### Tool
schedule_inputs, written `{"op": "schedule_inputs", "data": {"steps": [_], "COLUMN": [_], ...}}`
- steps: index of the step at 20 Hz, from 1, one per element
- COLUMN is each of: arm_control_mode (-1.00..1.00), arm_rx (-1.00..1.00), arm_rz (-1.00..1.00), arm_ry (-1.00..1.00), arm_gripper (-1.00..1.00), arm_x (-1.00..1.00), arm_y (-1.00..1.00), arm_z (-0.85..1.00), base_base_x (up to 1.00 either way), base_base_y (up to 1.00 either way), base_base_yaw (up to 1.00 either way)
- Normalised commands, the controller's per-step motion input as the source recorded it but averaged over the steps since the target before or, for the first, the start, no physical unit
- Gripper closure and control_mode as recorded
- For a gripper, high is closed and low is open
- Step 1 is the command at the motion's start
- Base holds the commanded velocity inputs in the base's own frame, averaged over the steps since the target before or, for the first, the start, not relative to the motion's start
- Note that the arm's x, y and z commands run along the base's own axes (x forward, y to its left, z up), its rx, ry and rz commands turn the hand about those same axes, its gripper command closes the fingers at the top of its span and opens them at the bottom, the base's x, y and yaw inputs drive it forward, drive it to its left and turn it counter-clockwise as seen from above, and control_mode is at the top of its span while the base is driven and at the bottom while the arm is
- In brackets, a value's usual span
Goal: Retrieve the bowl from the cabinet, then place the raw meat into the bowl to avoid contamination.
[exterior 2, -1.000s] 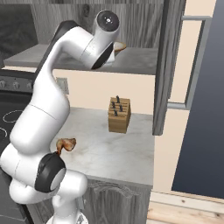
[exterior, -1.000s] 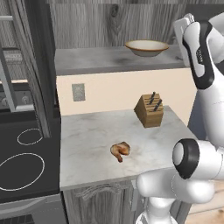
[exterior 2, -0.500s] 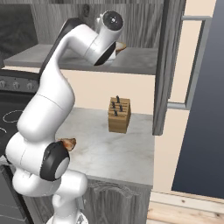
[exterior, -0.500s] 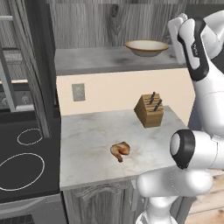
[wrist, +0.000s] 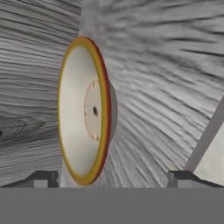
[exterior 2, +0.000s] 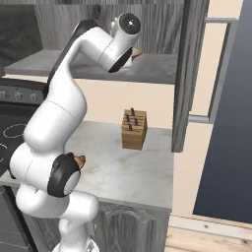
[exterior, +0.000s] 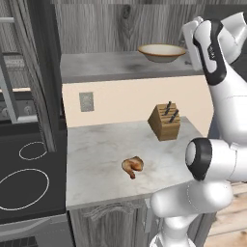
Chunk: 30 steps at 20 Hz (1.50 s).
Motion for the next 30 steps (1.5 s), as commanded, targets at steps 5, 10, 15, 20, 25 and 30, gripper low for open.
{"op": "schedule_inputs", "data": {"steps": [5, 10, 15, 20, 25, 30], "arm_control_mode": [-1.0, -1.0, -1.0, -1.0, -1.0, -1.0], "arm_rx": [0.0, 0.0, 0.0, 0.0, 0.0, 0.0], "arm_rz": [0.0, 0.0, 0.0, 0.0, 0.0, 0.0], "arm_ry": [0.0, 0.0, 0.0, 0.0, 0.0, 0.0], "arm_gripper": [-1.0, -1.0, -1.0, -1.0, -1.0, -1.0], "arm_x": [0.28, 0.36, 0.39, 0.34, 0.31, 0.36], "arm_y": [0.0, 0.0, 0.0, 0.0, 0.0, 0.0], "arm_z": [0.0, -0.02, -0.08, -0.05, -0.1, -0.09], "base_base_x": [0.0, 0.0, 0.0, 0.0, 0.0, 0.0], "base_base_y": [0.0, 0.0, 0.0, 0.0, 0.0, 0.0], "base_base_yaw": [0.0, 0.0, 0.0, 0.0, 0.0, 0.0]}}
